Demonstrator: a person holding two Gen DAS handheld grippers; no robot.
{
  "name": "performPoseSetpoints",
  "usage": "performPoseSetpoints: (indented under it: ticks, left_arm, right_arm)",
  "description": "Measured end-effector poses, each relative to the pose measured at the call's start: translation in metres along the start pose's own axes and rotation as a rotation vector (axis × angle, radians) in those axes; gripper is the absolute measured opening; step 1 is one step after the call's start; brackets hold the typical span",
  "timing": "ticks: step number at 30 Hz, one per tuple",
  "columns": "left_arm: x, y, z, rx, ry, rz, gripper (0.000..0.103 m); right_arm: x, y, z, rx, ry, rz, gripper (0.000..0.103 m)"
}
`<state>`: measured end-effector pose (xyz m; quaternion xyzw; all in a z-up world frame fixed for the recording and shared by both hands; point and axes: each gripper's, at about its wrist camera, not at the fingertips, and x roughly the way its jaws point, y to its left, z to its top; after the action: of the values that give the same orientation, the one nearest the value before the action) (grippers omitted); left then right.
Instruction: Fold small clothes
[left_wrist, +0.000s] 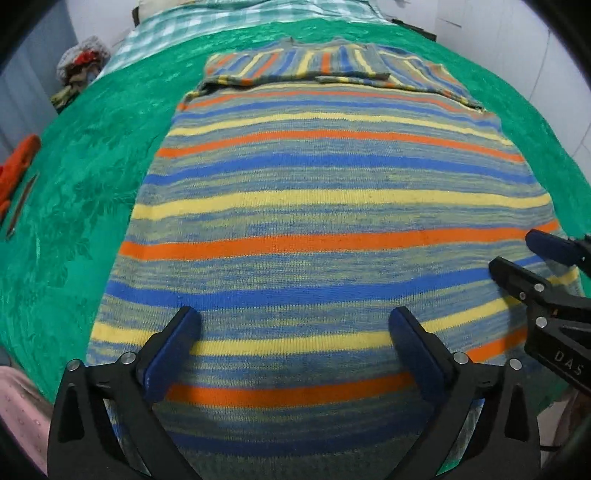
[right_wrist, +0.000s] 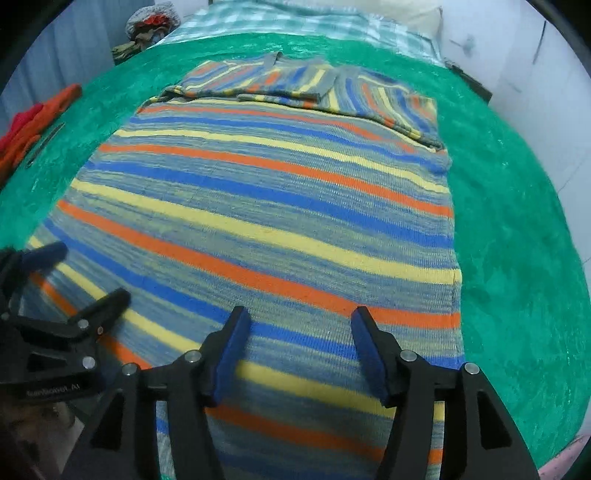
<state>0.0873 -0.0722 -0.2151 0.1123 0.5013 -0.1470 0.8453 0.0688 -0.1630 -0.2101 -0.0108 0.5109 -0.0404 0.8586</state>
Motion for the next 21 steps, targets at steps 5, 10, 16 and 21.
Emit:
performPoseSetpoints:
  ticks: [5, 10, 16, 21]
  left_arm:
    - [0.0022, -0.0008, -0.0022, 0.004, -0.021, -0.005, 0.103]
    - [0.0007, 0.0003, -0.0032, 0.005, -0.027, -0.003, 0.103]
    - [-0.0013, 0.0009, -0.0059, 0.006, -0.028, 0.001, 0.103]
    - [-0.0012, 0.0008, -0.0059, 0.007, -0.027, 0.002, 0.102]
  right_arm:
    - [0.0036, 0.0018, -0.0042, 0.009, -0.030, -0.009, 0.061]
    - [0.0050, -0.0017, -0.0062, 0.023, -0.035, 0.012, 0.061]
    - [0.0048, -0.0019, -0.0074, 0.025, -0.038, 0.015, 0.062]
    - [0.0048, -0.0015, -0.0076, 0.025, -0.038, 0.015, 0.062]
